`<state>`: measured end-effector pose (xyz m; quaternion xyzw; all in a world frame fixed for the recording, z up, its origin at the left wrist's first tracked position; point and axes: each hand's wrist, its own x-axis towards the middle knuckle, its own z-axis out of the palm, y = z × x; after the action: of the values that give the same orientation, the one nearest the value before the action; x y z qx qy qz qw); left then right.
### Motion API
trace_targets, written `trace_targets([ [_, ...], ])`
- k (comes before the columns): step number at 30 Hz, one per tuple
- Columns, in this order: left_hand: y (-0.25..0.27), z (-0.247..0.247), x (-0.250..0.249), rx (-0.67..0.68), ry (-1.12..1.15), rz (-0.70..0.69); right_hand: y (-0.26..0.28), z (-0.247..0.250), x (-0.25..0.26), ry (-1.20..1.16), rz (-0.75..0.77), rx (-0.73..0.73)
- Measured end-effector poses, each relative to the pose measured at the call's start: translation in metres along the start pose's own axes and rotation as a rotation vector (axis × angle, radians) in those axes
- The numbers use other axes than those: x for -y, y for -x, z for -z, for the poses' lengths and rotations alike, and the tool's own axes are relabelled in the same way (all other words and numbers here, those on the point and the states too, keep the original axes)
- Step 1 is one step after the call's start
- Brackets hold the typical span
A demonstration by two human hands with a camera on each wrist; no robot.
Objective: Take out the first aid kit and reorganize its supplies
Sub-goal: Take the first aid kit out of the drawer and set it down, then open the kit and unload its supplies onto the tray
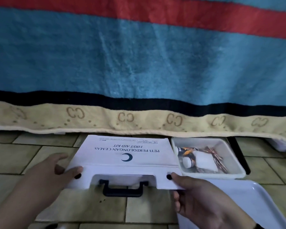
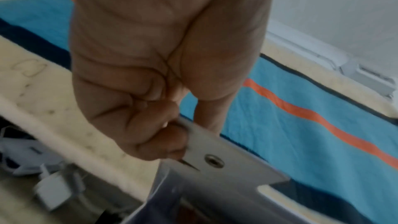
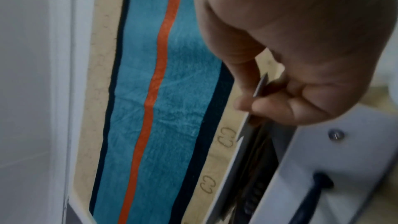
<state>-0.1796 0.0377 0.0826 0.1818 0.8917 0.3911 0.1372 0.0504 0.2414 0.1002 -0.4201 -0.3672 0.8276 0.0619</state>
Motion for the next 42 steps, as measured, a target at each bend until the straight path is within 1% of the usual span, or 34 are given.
trace_targets([
  [2, -0.01, 0.012, -0.005, -0.017, 0.076, -0.059, 0.005, 0.003, 0.013, 0.075, 0.081, 0.058],
  [4, -0.016, 0.018, -0.018, -0.015, 0.127, -0.173, 0.007, 0.005, 0.029, 0.109, 0.156, 0.104],
  [5, -0.018, 0.018, -0.027, 0.003, 0.187, -0.218, 0.008, 0.004, 0.037, 0.115, 0.19, 0.127],
  [7, -0.025, 0.017, -0.041, 0.07, 0.307, -0.266, 0.005, 0.001, 0.054, 0.133, 0.259, 0.146],
  [10, -0.044, 0.018, -0.053, 0.13, 0.382, -0.276, -0.009, -0.005, 0.082, 0.261, 0.371, 0.101],
  [12, -0.055, 0.017, -0.062, 0.148, 0.377, -0.292, -0.021, -0.008, 0.097, 0.365, 0.434, 0.048],
  [13, -0.059, 0.015, -0.066, 0.137, 0.355, -0.308, -0.027, -0.01, 0.102, 0.409, 0.455, 0.017],
  [15, -0.067, 0.009, -0.07, 0.056, 0.282, -0.337, -0.038, -0.012, 0.108, 0.5, 0.502, -0.048],
  [17, -0.076, 0.005, -0.072, -0.046, 0.184, -0.33, -0.047, -0.013, 0.112, 0.598, 0.566, -0.121],
  [19, -0.084, 0.001, -0.072, -0.082, 0.115, -0.307, -0.055, -0.015, 0.115, 0.661, 0.615, -0.182],
  [21, -0.09, -0.003, -0.074, -0.094, 0.089, -0.3, -0.064, -0.015, 0.121, 0.724, 0.634, -0.225],
  [24, -0.093, -0.008, -0.077, -0.135, 0.07, -0.3, -0.075, -0.014, 0.129, 0.767, 0.648, -0.241],
  [28, -0.096, -0.009, -0.076, -0.137, 0.045, -0.317, -0.085, -0.012, 0.135, 0.846, 0.693, -0.296],
  [29, -0.097, -0.008, -0.076, -0.14, 0.025, -0.324, -0.086, -0.01, 0.136, 0.895, 0.713, -0.329],
  [31, -0.095, -0.007, -0.079, -0.151, -0.039, -0.341, -0.085, -0.009, 0.138, 1.06, 0.749, -0.452],
  [33, -0.091, -0.006, -0.084, -0.14, -0.117, -0.353, -0.078, -0.009, 0.139, 1.218, 0.746, -0.566],
  [34, -0.09, -0.006, -0.086, -0.129, -0.162, -0.351, -0.075, -0.009, 0.138, 1.271, 0.733, -0.588],
  [36, -0.084, -0.006, -0.087, -0.146, -0.261, -0.34, -0.069, -0.006, 0.135, 1.337, 0.71, -0.574],
  [37, -0.081, -0.007, -0.087, -0.187, -0.308, -0.335, -0.066, -0.004, 0.133, 1.352, 0.701, -0.553],
  [39, -0.068, -0.011, -0.09, -0.322, -0.363, -0.345, -0.059, 0.002, 0.126, 1.361, 0.683, -0.504],
  [40, -0.061, -0.015, -0.093, -0.378, -0.366, -0.374, -0.055, 0.005, 0.124, 1.351, 0.678, -0.485],
  [41, -0.055, -0.018, -0.097, -0.398, -0.356, -0.405, -0.051, 0.008, 0.121, 1.344, 0.669, -0.475],
  [42, -0.049, -0.021, -0.101, -0.383, -0.336, -0.428, -0.048, 0.011, 0.118, 1.355, 0.657, -0.475],
])
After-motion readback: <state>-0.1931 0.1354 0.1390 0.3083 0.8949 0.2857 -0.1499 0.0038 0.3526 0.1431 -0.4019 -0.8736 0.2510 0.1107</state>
